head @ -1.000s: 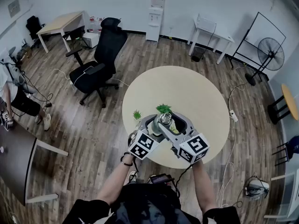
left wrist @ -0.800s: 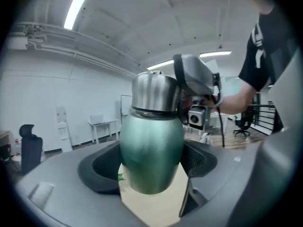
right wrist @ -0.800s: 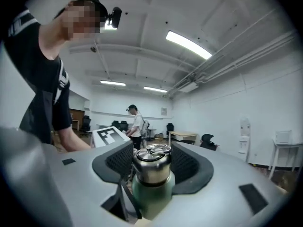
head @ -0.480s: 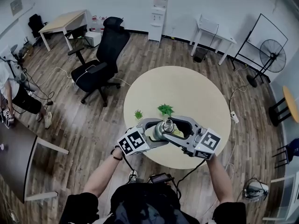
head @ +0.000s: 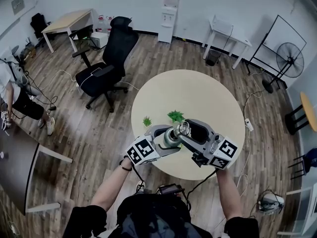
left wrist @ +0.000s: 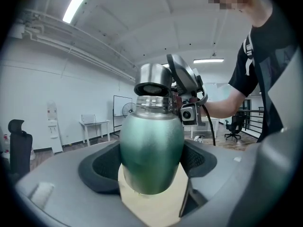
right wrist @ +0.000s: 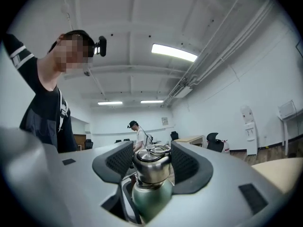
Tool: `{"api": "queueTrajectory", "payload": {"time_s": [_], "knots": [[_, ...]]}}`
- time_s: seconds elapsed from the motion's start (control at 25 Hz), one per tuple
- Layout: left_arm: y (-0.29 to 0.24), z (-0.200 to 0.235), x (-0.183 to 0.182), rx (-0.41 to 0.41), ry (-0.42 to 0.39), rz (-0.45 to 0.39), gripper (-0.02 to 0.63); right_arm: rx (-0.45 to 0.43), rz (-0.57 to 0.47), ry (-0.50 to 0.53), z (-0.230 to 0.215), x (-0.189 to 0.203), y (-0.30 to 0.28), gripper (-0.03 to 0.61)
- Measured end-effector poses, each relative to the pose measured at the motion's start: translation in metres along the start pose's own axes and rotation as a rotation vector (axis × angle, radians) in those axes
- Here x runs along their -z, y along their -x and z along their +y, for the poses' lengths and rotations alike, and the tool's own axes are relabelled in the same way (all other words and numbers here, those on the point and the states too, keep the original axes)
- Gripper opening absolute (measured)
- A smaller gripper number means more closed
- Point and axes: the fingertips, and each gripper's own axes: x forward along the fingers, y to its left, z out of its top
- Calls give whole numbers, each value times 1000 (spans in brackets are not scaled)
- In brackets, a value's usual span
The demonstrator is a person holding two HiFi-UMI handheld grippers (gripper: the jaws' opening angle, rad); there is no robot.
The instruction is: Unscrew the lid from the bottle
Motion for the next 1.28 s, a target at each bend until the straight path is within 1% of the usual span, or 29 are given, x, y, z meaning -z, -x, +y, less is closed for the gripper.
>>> {"api": "queueTrajectory", "payload": {"time_s": [0.08, 0.16, 0.36, 0.44, 0.56, 0.72, 0.92, 1.12, 1.28], "knots": [[2, 6, 0, -33, 15, -12, 371, 49, -45, -28, -9, -3, 4, 250], [6, 15, 1, -81, 32, -21, 371, 121, -77, -28, -21, -2, 9, 250], [24, 45, 5, -241, 78, -41, 371, 309, -146, -18, -43, 7, 24, 250], [35, 56, 4, -311, 87, -47, 371, 379, -146, 10, -47, 12, 30, 250], [49, 68, 0, -401, 101, -60, 371, 483, -116, 68, -53, 22, 36, 251], [60, 76, -6, -496, 112, -60, 371, 593, -78, 129, -58, 34, 43, 250], [62, 79, -5, -550, 152, -38, 371, 656, -42, 147, -61, 48, 44, 252], [60, 74, -4, -545, 178, -42, 371, 674, -31, 128, -61, 56, 45, 250], [61, 73, -6, -545, 170, -39, 371, 676, -30, 138, -58, 54, 45, 250]]}}
